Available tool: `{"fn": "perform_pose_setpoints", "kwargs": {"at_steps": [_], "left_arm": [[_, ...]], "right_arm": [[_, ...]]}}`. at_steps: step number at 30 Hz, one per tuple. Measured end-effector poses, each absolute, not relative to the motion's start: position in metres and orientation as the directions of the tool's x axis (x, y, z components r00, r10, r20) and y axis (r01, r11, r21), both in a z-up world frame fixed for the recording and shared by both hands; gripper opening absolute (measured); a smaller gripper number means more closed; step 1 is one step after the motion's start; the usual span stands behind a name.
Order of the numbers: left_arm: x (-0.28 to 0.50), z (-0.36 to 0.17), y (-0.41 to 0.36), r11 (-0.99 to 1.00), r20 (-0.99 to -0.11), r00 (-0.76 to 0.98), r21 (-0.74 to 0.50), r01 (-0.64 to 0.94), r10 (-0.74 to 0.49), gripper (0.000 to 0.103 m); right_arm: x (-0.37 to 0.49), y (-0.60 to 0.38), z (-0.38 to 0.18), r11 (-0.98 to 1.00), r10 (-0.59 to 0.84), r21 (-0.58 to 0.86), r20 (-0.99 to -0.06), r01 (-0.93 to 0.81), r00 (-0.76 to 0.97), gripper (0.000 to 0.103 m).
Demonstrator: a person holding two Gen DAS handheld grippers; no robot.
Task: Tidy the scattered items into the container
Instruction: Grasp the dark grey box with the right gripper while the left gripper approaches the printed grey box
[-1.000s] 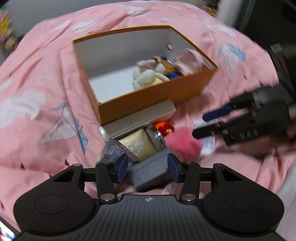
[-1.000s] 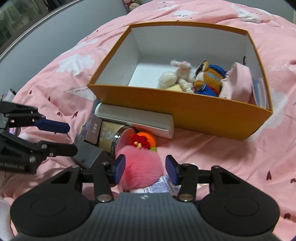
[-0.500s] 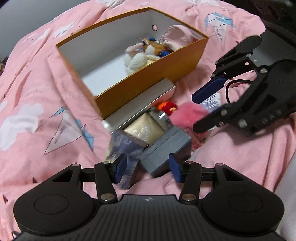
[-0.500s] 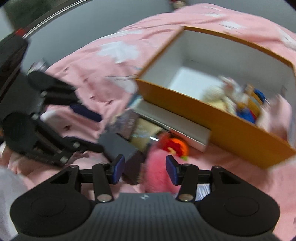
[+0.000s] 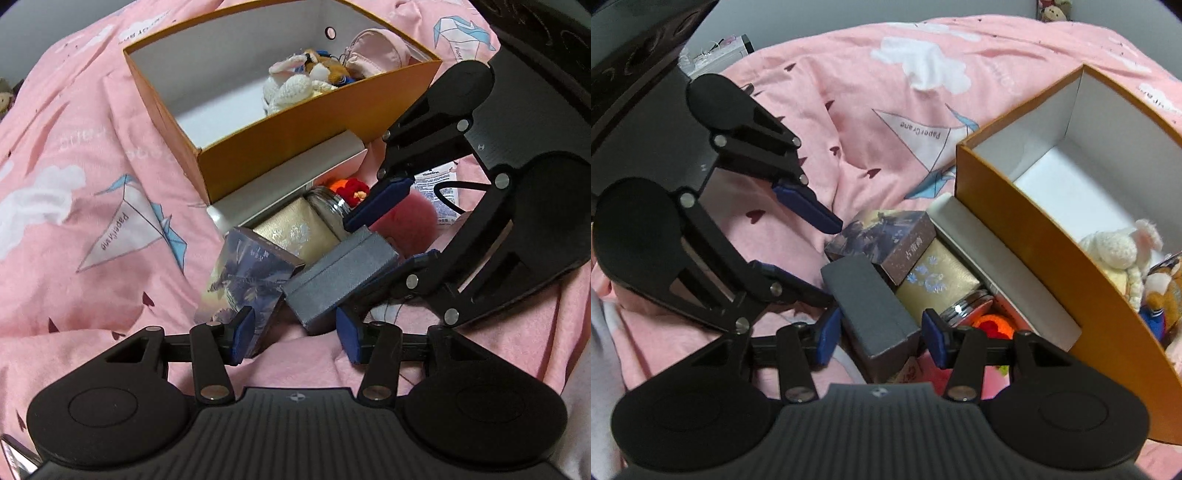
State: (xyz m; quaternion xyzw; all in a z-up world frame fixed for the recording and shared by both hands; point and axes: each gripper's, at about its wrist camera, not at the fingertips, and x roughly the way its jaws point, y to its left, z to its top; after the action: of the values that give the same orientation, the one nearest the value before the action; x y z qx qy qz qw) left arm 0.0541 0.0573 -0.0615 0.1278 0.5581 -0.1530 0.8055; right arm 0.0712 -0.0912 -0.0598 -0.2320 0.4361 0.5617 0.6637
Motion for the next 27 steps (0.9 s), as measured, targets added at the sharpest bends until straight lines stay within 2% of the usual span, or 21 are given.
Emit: {"fn": "perform_pose_setpoints", "kwargs": {"at_steps": [10, 14, 20, 27], "left_arm": [[0.049, -0.056, 0.061, 0.940, -0.918, 0.378, 0.014, 0.340, -0.123, 0.057], [0.050, -0.052, 0.064, 0.961, -0.902, 0.413, -0.006, 0.276, -0.124, 0.057], [0.061, -0.048, 0.071, 0.987, -0.885, 0.449, -0.066, 0.144, -0.124, 0.062], [0.076, -0.058, 0.086, 0.987, -0.884, 0.448, -0.158, -0.022, -0.132, 0.063]], "right_arm": [[0.067, -0.110, -0.044, 0.307, 0.548, 0.178, -0.836, -0.935, 0.020, 0.042], [0.073, -0.135, -0.028, 0.378, 0.578, 0.209, -0.814, -0.902, 0.053, 0.041], [0.080, -0.170, 0.000, 0.491, 0.607, 0.191, -0.775, -0.850, 0.177, 0.041], [0.102, -0.197, -0.001, 0.663, 0.520, 0.114, -0.781, -0.740, 0.345, 0.039]]}}
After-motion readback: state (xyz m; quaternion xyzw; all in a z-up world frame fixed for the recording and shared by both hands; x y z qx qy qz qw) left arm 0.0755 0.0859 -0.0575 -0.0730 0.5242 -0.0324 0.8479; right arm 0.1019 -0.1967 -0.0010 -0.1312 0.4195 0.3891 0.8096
